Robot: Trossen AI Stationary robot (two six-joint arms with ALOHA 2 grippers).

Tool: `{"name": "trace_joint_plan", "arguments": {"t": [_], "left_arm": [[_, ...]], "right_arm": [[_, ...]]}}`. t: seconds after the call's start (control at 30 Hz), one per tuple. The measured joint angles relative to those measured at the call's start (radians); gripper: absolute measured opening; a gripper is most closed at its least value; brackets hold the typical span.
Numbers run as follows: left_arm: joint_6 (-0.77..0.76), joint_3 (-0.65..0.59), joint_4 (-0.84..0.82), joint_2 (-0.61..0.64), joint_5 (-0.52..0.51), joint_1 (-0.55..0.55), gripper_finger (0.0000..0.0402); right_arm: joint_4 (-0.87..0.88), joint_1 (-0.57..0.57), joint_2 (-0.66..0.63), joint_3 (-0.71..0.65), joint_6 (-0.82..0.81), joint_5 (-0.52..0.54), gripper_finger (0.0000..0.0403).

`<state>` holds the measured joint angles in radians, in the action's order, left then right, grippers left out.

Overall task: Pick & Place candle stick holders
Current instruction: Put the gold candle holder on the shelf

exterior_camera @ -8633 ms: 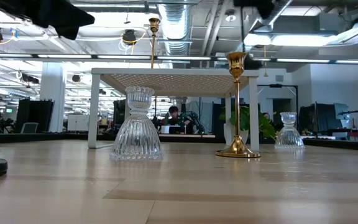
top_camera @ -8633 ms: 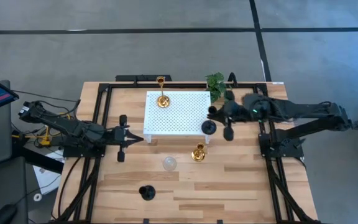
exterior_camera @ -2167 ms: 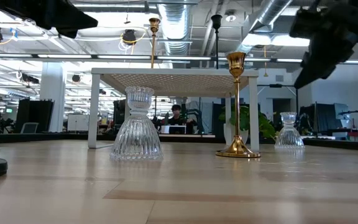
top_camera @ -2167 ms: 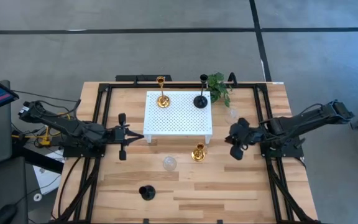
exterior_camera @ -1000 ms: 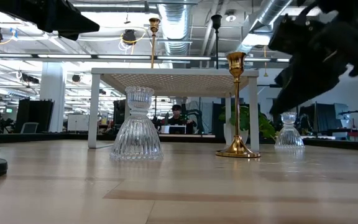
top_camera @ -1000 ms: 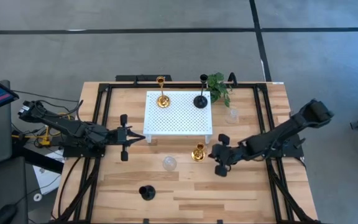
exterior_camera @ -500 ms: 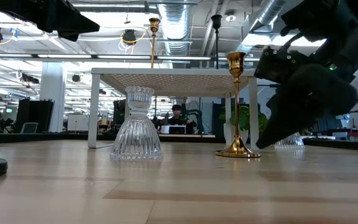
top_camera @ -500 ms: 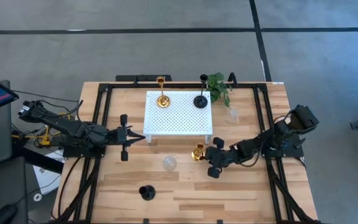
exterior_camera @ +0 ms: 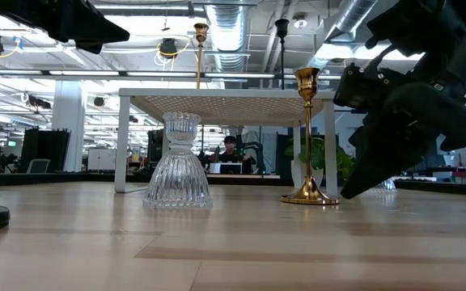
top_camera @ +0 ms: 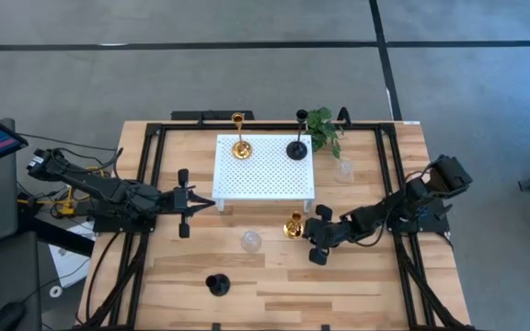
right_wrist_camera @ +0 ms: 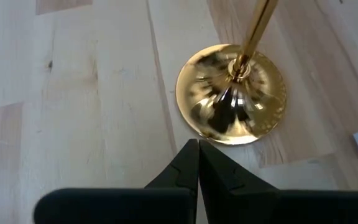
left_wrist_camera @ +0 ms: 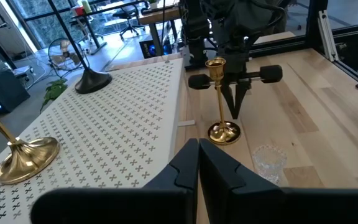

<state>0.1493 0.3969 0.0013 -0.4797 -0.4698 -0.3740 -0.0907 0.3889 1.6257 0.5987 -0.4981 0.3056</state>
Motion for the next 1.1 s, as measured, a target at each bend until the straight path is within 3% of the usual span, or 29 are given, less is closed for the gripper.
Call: {"name": "trace_joint_plan", "arguments": {"t": [0.53, 0.73, 0.97, 1.1], "left_arm": [[0.003, 0.000, 0.000, 0.000, 0.000, 0.000, 0.0012], [0.003, 0.000, 0.000, 0.000, 0.000, 0.000, 0.0012], [0.003, 0.000, 0.000, 0.000, 0.000, 0.000, 0.0012], [0.003, 0.000, 0.000, 0.000, 0.000, 0.000, 0.0012]], "right_arm": [[-0.010, -0.035, -0.001, 0.000, 0.000, 0.009, 0.0001], [0.007, -0.013, -0.017, 0.000, 0.077, 0.016, 0.0001], [-0.037, 0.038, -0.204, -0.101, 0.139, 0.060, 0.0000], [-0.302, 0.048, -0.357, -0.285, 0.123, 0.092, 0.0000]]}}
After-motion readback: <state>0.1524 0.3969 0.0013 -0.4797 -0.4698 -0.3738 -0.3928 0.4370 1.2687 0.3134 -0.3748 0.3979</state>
